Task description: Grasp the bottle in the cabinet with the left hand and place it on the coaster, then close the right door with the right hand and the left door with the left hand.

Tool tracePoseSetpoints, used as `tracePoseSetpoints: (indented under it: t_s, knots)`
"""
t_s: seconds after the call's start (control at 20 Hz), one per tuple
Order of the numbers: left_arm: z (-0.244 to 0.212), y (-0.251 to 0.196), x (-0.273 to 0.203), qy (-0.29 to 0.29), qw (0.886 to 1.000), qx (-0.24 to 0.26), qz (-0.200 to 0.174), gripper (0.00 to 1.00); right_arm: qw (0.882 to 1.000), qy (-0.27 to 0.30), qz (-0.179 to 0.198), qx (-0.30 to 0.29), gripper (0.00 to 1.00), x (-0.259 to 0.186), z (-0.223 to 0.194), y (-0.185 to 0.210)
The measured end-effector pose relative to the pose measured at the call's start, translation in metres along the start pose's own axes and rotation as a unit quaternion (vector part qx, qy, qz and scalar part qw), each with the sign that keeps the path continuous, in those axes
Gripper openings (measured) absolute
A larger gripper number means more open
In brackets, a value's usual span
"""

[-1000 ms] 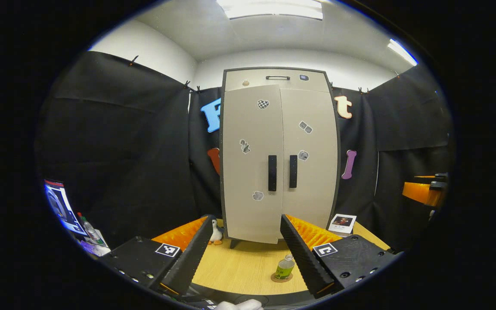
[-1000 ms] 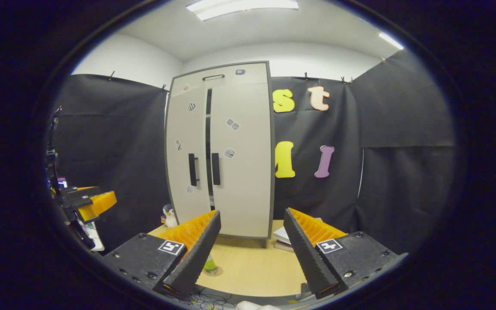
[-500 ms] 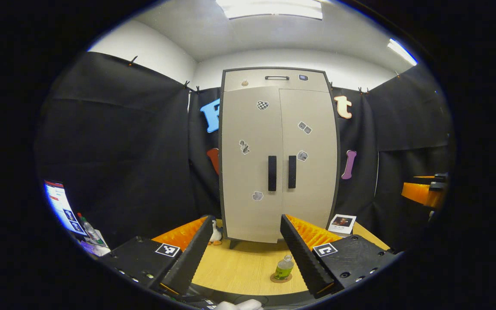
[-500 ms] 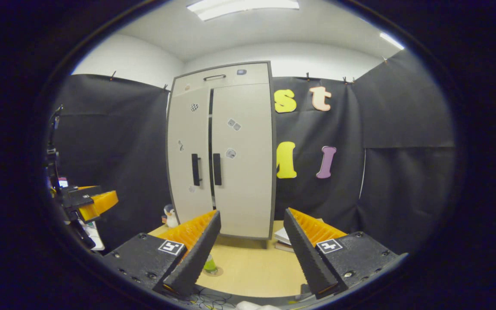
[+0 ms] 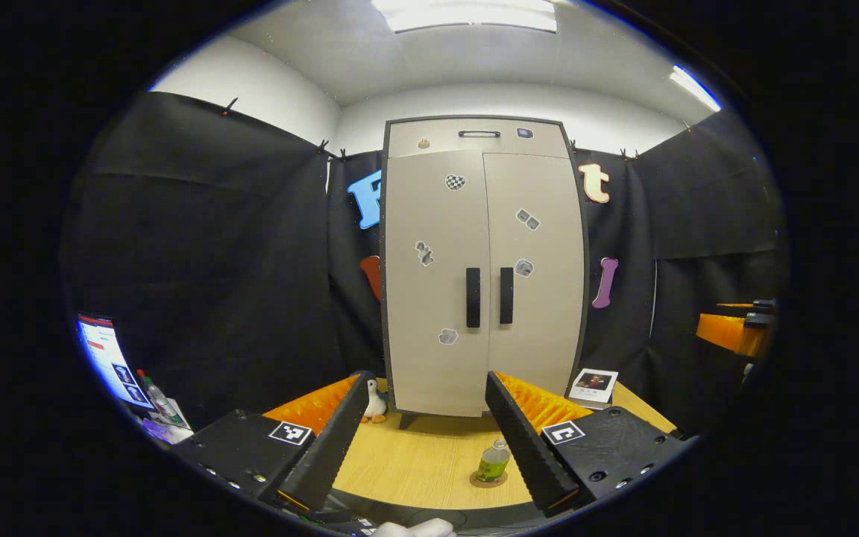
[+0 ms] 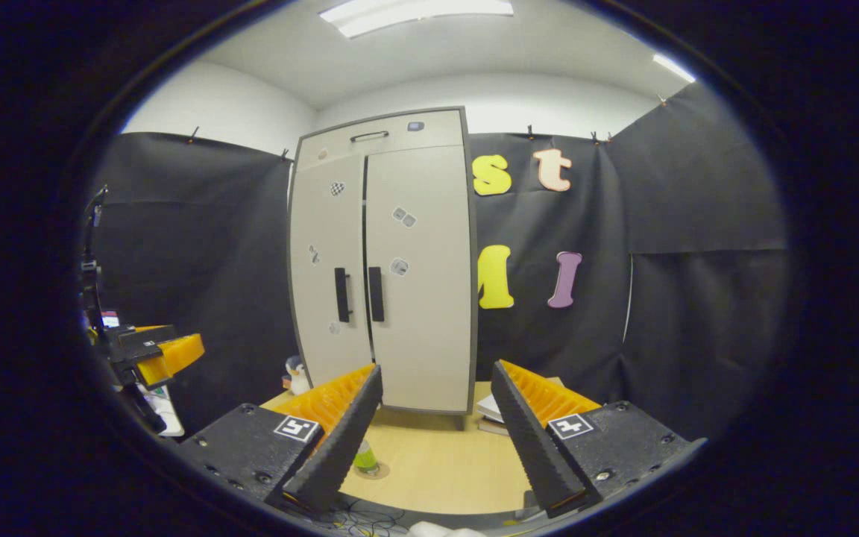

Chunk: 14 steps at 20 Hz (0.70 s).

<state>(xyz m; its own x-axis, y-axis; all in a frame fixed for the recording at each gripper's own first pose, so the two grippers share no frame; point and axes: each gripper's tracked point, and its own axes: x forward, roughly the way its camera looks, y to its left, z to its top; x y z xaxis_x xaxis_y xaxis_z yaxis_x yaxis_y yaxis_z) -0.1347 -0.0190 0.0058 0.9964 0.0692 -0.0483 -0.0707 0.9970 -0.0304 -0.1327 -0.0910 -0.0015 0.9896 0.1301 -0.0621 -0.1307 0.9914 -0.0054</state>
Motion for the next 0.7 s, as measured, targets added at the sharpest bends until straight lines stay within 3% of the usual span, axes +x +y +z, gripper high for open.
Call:
tracePoseSetpoints:
  t_s: [0.7]
  knots:
    - [0.003, 0.005, -0.019, -0.004, 1.0, 0.001, 0.009, 0.96, 1.0, -0.007, 0.006, 0.003, 0.96, -0.011, 0.003, 0.005]
